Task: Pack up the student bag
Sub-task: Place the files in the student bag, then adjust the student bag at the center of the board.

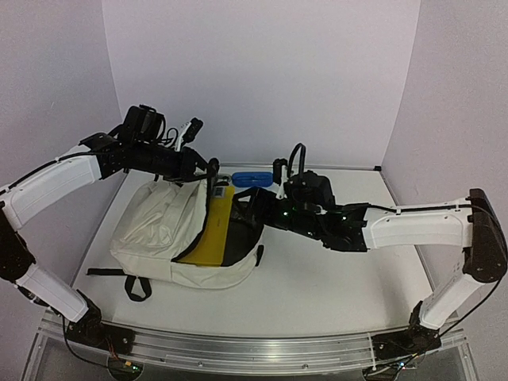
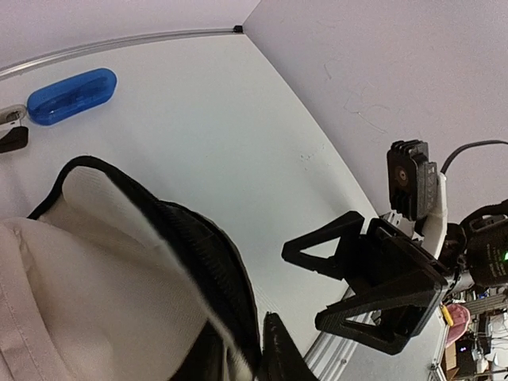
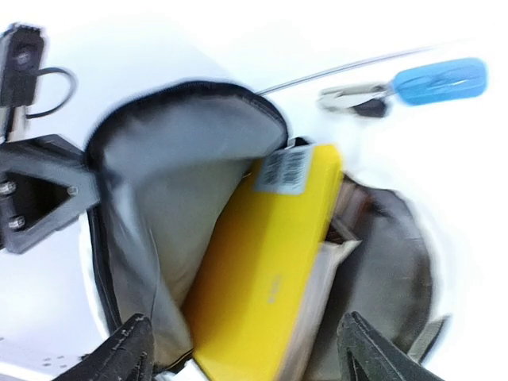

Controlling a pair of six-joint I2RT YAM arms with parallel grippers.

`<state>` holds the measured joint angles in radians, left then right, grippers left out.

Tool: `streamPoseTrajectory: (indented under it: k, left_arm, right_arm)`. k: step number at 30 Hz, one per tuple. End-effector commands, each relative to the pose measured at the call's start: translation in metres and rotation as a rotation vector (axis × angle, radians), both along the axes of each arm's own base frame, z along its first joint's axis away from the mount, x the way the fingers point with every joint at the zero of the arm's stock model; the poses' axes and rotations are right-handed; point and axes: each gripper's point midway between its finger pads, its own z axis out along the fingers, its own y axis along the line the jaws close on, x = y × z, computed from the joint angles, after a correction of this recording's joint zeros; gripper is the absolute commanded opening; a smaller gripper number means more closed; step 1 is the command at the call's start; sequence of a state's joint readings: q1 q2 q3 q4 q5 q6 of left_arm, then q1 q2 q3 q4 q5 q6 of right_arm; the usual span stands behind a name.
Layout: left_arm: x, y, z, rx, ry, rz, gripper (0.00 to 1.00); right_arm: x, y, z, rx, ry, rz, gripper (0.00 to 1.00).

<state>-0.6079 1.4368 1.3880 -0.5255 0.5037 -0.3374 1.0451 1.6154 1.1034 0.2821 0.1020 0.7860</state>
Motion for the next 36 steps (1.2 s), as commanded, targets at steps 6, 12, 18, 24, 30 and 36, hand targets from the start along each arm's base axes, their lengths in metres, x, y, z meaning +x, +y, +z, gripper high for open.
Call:
streamPoseTrajectory:
  k: [6,12,18,24,30,36]
  left_arm:
    - [-0.012,-0.008,0.056,-0.124,-0.096,-0.066,0.93]
    - [0.028,0.048,0.021,-0.131,0.113,0.206,1.00]
    - [0.045,0.124,-0.046,-0.111,0.331,0.513,1.00]
    - [0.039,0.155,-0.068,-0.074,0.355,0.653,1.00]
    - [0.040,0.154,-0.089,-0.058,0.402,0.657,1.00]
    - [0.057,0.141,-0.116,-0.087,0.447,0.618,1.00]
  right_arm:
    - [0.047,-0.059,-0.027,-0.254,-0.023,-0.100,0.81]
    - [0.068,-0.052,-0.052,-0.262,0.027,0.017,0.73]
    - [0.078,-0.036,-0.064,-0.289,0.019,0.088,0.62]
    - [0.088,-0.028,-0.087,-0.304,0.051,0.107,0.56]
    - [0.093,-0.016,-0.102,-0.299,0.072,0.127,0.25]
    - [0.076,-0.021,-0.107,-0.257,0.114,0.155,0.00]
